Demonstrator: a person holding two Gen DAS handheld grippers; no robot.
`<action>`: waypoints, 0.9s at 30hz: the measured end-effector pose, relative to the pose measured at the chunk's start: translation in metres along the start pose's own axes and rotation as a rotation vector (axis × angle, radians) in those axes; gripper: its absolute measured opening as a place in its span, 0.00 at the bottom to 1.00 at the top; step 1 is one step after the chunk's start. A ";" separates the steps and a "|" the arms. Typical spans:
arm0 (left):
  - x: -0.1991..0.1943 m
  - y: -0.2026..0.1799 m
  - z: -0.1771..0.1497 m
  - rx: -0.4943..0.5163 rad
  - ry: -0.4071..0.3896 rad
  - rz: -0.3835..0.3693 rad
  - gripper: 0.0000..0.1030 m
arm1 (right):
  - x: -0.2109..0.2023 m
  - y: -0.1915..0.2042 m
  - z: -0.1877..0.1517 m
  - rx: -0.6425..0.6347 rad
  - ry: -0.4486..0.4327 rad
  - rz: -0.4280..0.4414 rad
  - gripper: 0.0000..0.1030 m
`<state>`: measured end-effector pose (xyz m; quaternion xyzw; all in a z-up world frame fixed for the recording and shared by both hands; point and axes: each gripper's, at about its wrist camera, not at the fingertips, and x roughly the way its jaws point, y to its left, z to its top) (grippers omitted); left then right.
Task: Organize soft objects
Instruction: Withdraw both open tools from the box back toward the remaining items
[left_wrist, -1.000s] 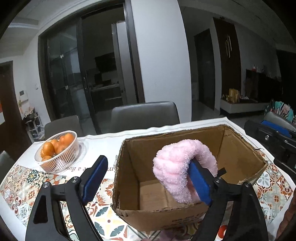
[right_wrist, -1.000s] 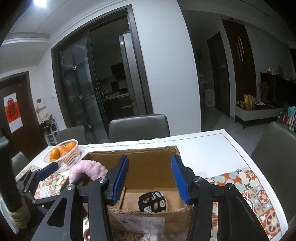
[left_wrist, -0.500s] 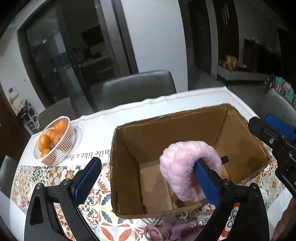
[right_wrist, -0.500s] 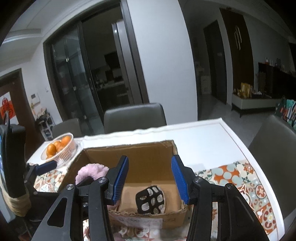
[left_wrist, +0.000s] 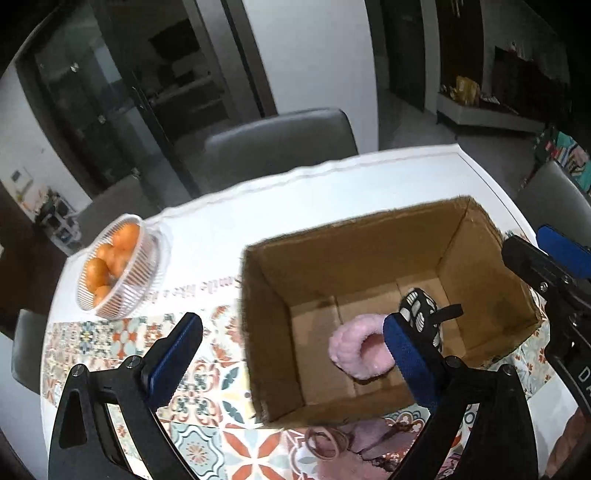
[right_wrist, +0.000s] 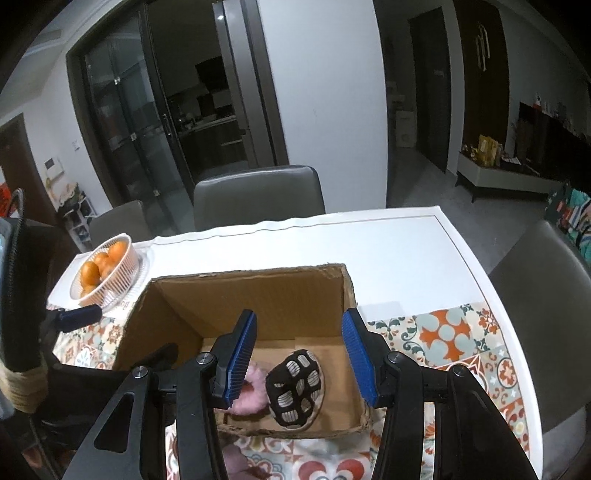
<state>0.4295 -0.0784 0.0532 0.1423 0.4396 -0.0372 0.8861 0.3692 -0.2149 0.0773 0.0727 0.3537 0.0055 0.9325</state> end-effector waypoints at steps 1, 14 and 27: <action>-0.007 0.002 -0.002 -0.009 -0.019 0.009 0.97 | -0.005 0.001 0.000 0.000 -0.007 -0.002 0.48; -0.083 0.015 -0.045 -0.056 -0.244 0.024 0.97 | -0.064 0.015 -0.020 -0.044 -0.095 0.002 0.51; -0.145 0.018 -0.106 -0.092 -0.434 0.058 0.97 | -0.131 0.023 -0.062 -0.072 -0.252 -0.020 0.65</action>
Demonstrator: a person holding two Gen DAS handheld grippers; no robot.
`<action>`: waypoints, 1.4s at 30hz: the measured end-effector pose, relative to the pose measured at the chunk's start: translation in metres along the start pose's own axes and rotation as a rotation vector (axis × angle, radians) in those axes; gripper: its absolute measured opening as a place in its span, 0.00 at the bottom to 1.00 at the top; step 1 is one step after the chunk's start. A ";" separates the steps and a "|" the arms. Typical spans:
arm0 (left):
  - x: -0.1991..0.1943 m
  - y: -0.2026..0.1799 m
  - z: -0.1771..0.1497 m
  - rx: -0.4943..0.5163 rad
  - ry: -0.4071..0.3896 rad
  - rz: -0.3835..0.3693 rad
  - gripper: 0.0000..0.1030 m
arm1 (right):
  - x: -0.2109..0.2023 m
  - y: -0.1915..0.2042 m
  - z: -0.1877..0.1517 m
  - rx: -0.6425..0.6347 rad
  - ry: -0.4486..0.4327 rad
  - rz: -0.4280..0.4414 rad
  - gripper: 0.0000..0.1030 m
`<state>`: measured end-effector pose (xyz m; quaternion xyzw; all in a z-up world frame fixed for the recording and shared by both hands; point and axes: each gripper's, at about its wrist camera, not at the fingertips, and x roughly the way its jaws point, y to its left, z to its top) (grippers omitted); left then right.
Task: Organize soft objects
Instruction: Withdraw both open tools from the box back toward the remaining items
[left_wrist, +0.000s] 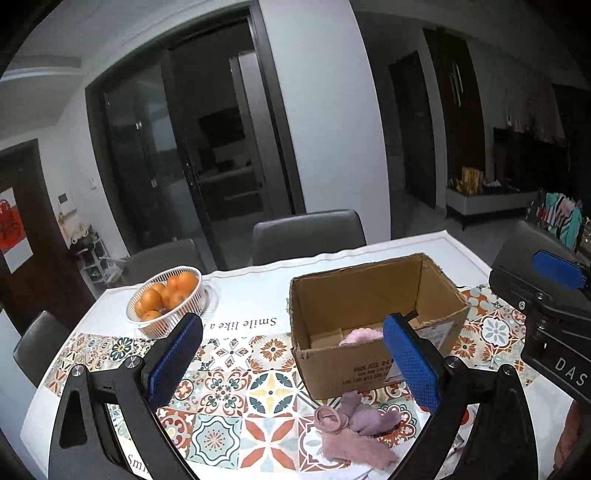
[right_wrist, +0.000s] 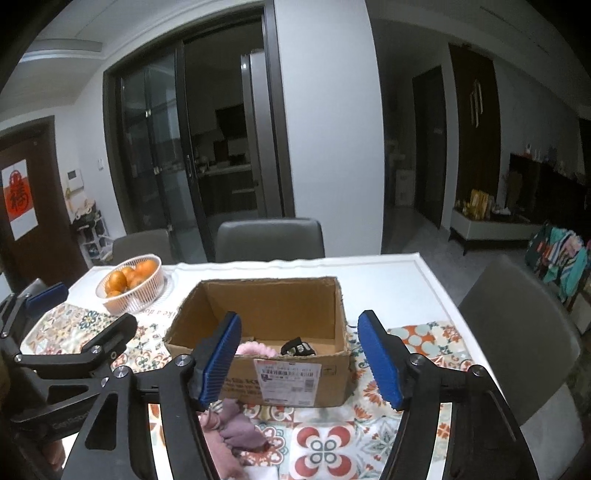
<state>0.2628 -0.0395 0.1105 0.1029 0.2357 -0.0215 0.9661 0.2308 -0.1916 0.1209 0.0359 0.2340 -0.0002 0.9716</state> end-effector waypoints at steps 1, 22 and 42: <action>-0.005 0.002 -0.002 -0.006 -0.013 -0.002 0.97 | -0.005 0.001 -0.001 -0.001 -0.006 0.000 0.67; -0.091 0.011 -0.086 -0.034 -0.170 0.032 0.97 | -0.084 0.014 -0.067 -0.010 -0.139 0.039 0.79; -0.065 -0.005 -0.160 0.008 -0.051 0.016 0.97 | -0.058 0.012 -0.142 -0.006 0.015 0.067 0.86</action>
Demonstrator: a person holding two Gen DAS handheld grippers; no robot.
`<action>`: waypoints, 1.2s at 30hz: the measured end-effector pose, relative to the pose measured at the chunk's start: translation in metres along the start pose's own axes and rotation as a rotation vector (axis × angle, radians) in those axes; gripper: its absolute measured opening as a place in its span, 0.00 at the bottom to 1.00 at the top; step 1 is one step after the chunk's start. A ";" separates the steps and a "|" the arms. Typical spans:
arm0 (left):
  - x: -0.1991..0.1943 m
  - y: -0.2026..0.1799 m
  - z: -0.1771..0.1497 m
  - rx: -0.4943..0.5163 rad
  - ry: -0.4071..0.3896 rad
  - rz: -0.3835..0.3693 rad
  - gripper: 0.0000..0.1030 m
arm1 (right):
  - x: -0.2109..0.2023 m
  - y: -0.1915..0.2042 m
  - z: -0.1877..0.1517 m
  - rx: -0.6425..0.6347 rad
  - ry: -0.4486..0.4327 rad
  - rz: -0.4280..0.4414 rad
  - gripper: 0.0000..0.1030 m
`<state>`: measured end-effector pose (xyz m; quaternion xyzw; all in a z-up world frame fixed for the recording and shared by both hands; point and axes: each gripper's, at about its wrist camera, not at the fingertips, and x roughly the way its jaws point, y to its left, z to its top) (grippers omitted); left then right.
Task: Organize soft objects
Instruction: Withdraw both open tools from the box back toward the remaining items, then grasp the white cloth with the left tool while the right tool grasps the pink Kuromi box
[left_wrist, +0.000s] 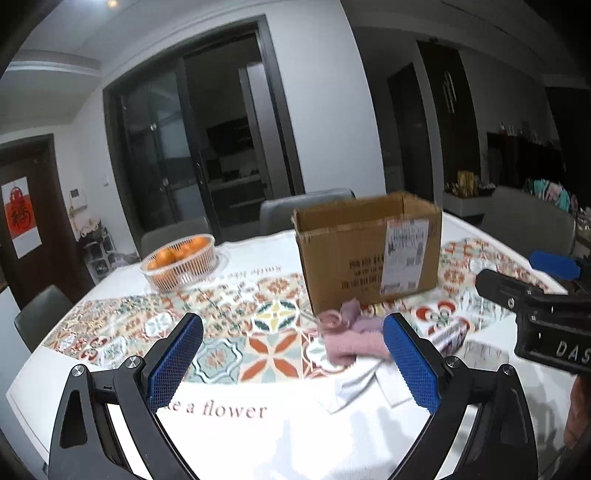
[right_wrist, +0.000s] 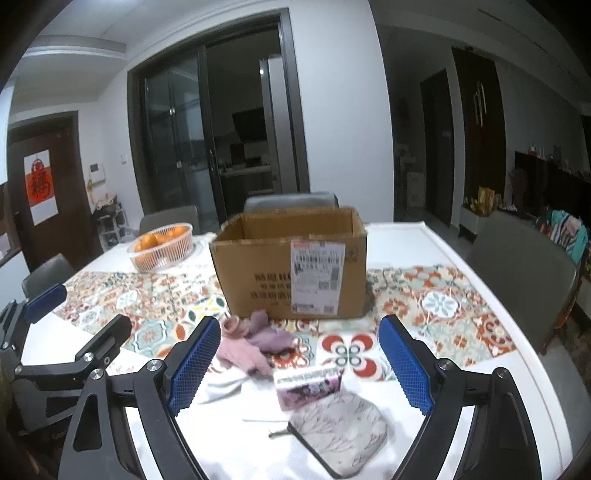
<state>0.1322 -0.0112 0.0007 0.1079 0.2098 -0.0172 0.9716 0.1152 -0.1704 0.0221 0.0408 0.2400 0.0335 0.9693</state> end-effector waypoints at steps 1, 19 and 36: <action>0.005 -0.001 -0.004 0.006 0.015 0.000 0.97 | 0.003 -0.001 -0.002 -0.002 0.012 0.000 0.86; 0.062 -0.013 -0.043 0.042 0.168 -0.084 0.90 | 0.069 -0.002 -0.034 -0.026 0.204 0.026 0.86; 0.112 -0.029 -0.068 0.081 0.316 -0.208 0.74 | 0.110 -0.003 -0.051 -0.048 0.310 0.047 0.86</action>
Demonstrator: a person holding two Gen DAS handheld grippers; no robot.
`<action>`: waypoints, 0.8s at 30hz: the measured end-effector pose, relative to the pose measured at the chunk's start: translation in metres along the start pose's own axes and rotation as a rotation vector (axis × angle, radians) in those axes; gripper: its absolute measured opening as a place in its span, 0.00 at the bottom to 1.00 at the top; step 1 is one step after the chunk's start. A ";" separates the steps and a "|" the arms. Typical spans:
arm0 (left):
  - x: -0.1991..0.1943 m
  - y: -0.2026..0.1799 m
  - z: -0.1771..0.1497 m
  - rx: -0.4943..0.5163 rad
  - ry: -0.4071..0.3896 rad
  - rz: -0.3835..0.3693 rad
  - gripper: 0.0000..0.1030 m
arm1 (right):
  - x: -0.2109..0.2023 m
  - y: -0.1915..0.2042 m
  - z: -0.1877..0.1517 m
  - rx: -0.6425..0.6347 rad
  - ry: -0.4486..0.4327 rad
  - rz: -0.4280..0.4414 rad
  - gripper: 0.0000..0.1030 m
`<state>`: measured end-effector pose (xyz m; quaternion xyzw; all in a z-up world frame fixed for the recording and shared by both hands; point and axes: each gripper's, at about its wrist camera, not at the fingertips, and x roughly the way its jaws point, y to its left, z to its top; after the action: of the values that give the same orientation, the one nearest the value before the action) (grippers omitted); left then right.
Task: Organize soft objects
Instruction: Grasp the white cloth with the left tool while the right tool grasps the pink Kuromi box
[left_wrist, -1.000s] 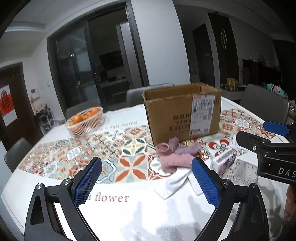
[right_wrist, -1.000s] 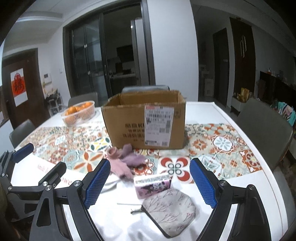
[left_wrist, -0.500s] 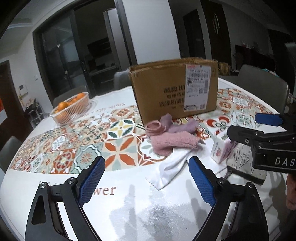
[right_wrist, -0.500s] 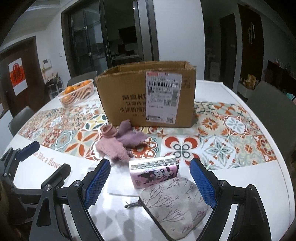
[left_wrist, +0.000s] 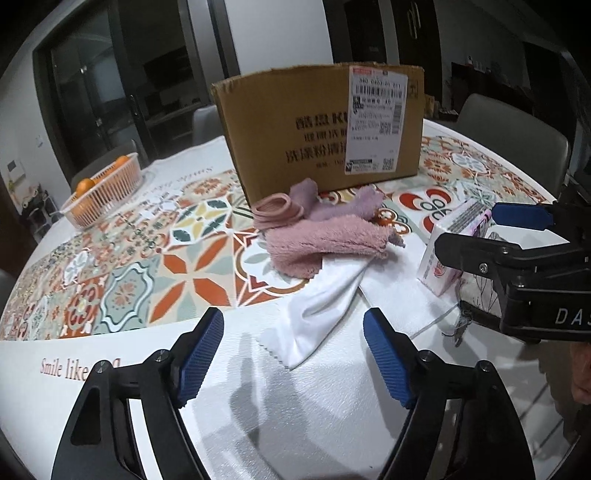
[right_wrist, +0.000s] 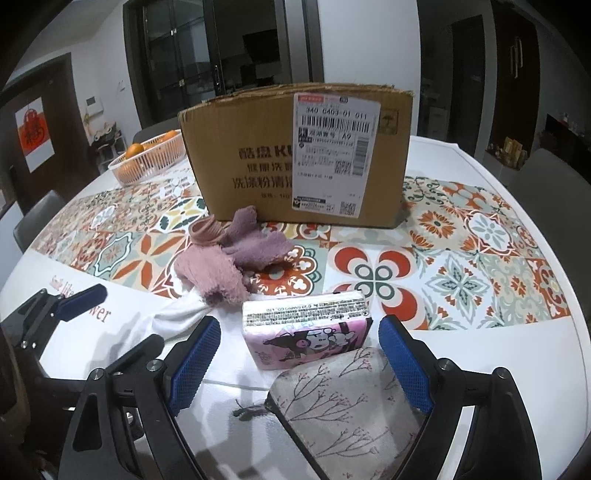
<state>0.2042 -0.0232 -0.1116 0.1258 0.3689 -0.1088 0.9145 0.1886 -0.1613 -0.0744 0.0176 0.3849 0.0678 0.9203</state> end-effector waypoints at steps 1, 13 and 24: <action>0.002 0.000 0.000 0.000 0.005 -0.006 0.72 | 0.002 -0.001 0.000 0.004 0.005 0.004 0.86; 0.026 -0.003 0.005 -0.013 0.066 -0.090 0.47 | 0.019 -0.005 0.002 0.033 0.042 0.037 0.86; 0.029 -0.004 0.005 -0.013 0.081 -0.134 0.15 | 0.019 -0.006 0.000 0.041 0.037 0.016 0.74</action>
<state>0.2264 -0.0319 -0.1294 0.0993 0.4139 -0.1622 0.8902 0.2022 -0.1650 -0.0884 0.0382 0.4030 0.0676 0.9119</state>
